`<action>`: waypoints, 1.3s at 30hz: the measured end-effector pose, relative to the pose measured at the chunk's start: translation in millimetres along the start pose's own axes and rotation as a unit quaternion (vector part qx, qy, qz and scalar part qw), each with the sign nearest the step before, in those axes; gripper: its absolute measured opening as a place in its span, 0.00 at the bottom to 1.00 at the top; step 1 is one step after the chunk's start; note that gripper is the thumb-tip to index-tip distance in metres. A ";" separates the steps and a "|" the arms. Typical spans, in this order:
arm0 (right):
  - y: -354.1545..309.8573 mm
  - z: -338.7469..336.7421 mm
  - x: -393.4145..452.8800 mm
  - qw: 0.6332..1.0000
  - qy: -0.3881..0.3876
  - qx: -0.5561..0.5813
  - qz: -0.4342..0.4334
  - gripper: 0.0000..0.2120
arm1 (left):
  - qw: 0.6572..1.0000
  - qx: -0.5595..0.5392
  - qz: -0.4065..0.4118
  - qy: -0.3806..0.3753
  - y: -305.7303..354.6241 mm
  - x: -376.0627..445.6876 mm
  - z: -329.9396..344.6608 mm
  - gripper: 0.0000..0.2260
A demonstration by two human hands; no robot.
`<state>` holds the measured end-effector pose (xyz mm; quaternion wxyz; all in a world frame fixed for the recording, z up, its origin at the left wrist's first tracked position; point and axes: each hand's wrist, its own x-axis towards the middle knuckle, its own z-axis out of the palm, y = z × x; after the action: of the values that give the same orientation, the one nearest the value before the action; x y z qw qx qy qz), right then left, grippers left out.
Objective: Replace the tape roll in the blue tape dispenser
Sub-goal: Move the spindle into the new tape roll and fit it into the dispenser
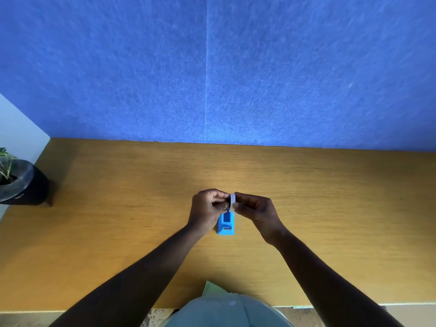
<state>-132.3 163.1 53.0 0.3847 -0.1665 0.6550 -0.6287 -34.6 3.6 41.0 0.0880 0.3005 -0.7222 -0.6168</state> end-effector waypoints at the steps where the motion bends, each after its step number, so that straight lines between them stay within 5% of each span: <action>1: 0.1 0.4 -0.1 1.000 0.001 -0.002 -0.006 0.17 | 1.000 0.003 0.001 0.004 -0.1 -0.2 0.7 0.12; 39: 13.7 10.9 16.4 0.993 0.104 -0.057 -0.001 0.12 | 0.997 0.053 0.027 0.039 10.1 -1.6 5.1 0.15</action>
<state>-131.6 146.1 36.1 0.3039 -0.1227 0.7257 -0.6049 -39.2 9.3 49.8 0.1167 0.3087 -0.7576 -0.5631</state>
